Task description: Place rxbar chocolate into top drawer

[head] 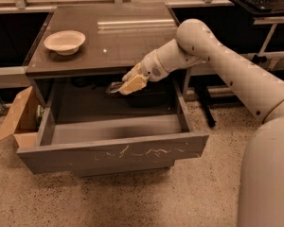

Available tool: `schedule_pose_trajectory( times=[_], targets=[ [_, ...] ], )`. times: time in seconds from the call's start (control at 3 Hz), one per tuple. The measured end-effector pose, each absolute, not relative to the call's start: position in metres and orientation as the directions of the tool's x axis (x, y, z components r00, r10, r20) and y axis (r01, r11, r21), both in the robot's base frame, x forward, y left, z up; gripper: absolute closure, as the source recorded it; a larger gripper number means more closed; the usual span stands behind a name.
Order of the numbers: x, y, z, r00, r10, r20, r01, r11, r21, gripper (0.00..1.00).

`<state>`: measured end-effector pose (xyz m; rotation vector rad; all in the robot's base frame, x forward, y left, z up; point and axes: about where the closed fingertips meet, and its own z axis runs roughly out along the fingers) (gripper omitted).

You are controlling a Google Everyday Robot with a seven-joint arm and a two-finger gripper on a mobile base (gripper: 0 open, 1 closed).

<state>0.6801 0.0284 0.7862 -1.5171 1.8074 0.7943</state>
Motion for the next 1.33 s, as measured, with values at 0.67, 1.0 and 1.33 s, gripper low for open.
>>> schedule_pose_trajectory(
  times=[0.67, 1.0, 1.33],
  targets=[
    [0.654, 0.09, 0.73, -0.116, -0.635, -0.764, -0.993, 0.049, 0.11, 1.0],
    [0.644, 0.113, 0.704, -0.112, -0.651, -0.751, -0.992, 0.025, 0.126, 0.96],
    [0.641, 0.122, 0.691, -0.117, -0.658, -0.744, -0.99, 0.017, 0.141, 0.73]
  ],
)
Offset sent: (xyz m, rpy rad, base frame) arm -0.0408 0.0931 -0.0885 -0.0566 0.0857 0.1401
